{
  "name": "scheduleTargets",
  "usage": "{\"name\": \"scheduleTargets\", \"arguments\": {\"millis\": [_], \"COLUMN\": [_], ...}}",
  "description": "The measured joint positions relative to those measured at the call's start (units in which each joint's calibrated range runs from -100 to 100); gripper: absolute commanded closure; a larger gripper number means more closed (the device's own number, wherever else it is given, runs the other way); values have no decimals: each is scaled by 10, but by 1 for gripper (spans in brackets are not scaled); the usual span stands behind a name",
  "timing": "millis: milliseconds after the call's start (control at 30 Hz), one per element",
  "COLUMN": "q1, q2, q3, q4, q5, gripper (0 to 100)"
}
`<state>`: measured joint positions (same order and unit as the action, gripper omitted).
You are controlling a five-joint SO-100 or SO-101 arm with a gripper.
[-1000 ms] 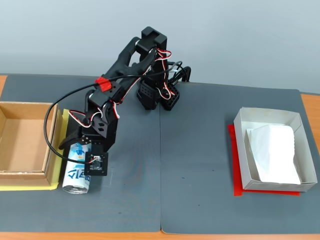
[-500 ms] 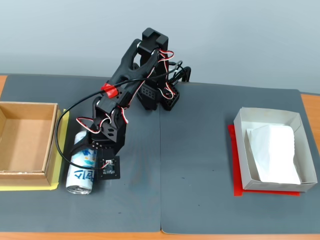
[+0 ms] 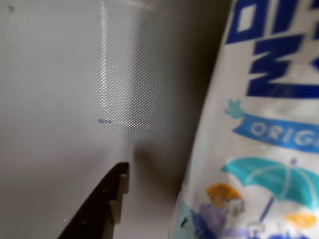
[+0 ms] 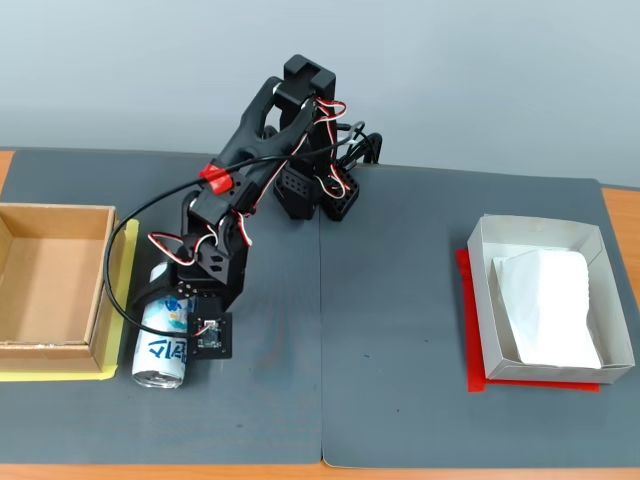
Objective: Pick the can and put it in the brown box
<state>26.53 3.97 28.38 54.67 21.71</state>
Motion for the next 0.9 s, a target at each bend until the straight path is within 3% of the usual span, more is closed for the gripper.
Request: {"name": "scheduleTargets", "arguments": {"millis": [633,900], "q1": [16,17], "q2": [41,41], "q3": [0,3], "q4": [-52,-51], "q5": [0,0], "gripper": [53,73]}}
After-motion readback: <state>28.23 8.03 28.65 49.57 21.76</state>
